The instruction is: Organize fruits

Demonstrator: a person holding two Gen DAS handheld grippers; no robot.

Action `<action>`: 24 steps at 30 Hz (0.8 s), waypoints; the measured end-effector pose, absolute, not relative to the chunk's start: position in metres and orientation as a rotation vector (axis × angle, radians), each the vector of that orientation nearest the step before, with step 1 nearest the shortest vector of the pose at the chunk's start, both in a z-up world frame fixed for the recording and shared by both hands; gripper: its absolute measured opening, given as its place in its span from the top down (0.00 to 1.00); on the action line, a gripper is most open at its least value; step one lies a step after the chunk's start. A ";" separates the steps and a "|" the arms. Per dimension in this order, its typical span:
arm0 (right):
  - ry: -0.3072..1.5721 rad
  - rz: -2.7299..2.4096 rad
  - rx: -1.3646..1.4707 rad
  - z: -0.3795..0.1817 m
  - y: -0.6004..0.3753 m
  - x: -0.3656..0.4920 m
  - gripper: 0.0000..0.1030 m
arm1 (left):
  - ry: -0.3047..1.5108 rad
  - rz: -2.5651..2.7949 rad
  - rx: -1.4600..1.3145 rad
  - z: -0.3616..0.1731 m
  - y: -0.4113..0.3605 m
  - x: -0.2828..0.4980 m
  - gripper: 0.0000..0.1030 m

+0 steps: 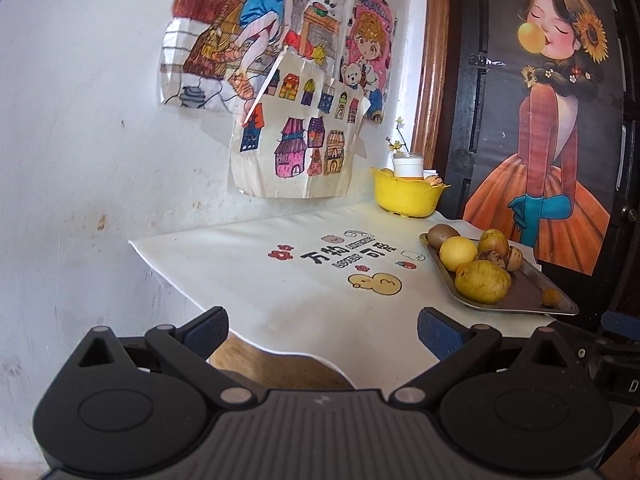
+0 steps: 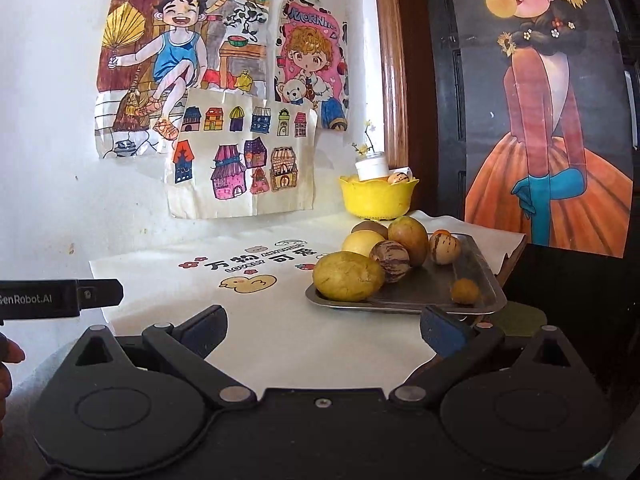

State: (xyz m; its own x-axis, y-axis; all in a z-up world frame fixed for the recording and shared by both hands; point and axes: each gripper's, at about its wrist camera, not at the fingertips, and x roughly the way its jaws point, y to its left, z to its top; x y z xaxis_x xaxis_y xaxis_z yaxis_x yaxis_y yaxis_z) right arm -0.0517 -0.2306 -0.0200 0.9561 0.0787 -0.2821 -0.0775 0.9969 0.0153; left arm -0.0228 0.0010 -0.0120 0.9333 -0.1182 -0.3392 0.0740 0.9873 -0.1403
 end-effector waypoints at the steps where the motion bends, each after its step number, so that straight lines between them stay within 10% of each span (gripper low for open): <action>1: 0.285 0.080 0.006 -0.021 -0.230 -0.052 0.01 | 0.357 -0.096 -0.132 -0.012 0.002 -0.023 0.00; 24: 0.272 0.027 0.030 -0.023 -0.232 -0.050 0.01 | 0.403 -0.113 -0.127 -0.020 0.001 -0.024 0.00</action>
